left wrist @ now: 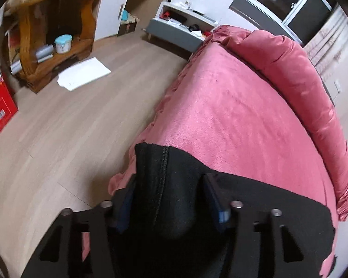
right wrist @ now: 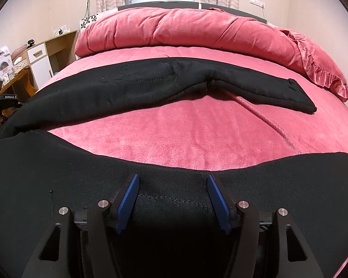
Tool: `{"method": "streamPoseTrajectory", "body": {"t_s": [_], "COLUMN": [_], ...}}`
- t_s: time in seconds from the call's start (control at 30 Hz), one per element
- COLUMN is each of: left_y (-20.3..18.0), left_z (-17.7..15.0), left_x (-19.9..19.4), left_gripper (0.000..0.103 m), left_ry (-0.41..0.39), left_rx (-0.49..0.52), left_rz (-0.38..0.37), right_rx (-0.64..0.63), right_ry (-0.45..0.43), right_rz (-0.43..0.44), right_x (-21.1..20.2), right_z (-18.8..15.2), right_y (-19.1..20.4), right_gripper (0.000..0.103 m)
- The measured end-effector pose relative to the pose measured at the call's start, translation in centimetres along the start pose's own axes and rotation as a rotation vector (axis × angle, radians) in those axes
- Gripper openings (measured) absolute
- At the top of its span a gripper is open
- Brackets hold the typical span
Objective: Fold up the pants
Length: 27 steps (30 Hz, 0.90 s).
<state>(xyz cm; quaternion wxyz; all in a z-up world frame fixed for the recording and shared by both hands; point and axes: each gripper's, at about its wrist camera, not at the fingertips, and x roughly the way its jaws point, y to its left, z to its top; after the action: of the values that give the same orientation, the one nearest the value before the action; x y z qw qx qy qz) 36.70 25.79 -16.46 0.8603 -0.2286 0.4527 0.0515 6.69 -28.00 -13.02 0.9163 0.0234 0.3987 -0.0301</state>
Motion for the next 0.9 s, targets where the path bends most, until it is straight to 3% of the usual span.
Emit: {"method": "streamPoseTrajectory", "body": {"t_s": [0.03,0.07,0.1,0.2,0.33,0.5,0.6,0.8,0.9], "left_y": [-0.2,-0.7,-1.2,-2.0,-1.9,-2.0,-2.1,-2.2,-2.4], "left_z": [-0.1,-0.1,-0.4,-1.4,-3.5,-8.6,-11.9,-17.9,-18.5], "left_x": [-0.4,-1.0,-1.7,-3.7,-7.7,-12.4,-14.5,-14.6,-14.5], "left_gripper": [0.026,0.017,0.016,0.014,0.014,0.014,0.014,0.014,0.014], "left_ry": [-0.015,-0.034,-0.046,-0.102,-0.188,-0.247,-0.277,-0.270,-0.272], "left_rx": [0.019,0.049,0.080,0.137,0.105,0.102,0.130,0.190,0.201], "left_rz": [0.007,0.009,0.014,0.024,-0.041,-0.114,-0.115,-0.087,-0.079], "right_rx": [0.000,0.000,-0.001,-0.001,-0.001,-0.001,-0.005,-0.019,0.019], "right_ry": [0.000,0.000,0.000,0.000,0.000,0.000,0.001,0.070,0.052], "right_rz": [0.000,0.000,0.000,0.000,0.001,0.001,-0.004,-0.056,-0.001], "right_x": [0.0,0.0,0.0,0.0,0.0,0.1,0.1,-0.1,-1.1], "right_z": [0.0,0.0,0.0,0.0,0.0,0.0,0.0,1.6,4.5], "right_y": [0.0,0.0,0.0,0.0,0.0,0.0,0.1,0.9,2.2], "right_gripper": [0.062,0.062,0.062,0.062,0.062,0.062,0.062,0.063,0.063]}}
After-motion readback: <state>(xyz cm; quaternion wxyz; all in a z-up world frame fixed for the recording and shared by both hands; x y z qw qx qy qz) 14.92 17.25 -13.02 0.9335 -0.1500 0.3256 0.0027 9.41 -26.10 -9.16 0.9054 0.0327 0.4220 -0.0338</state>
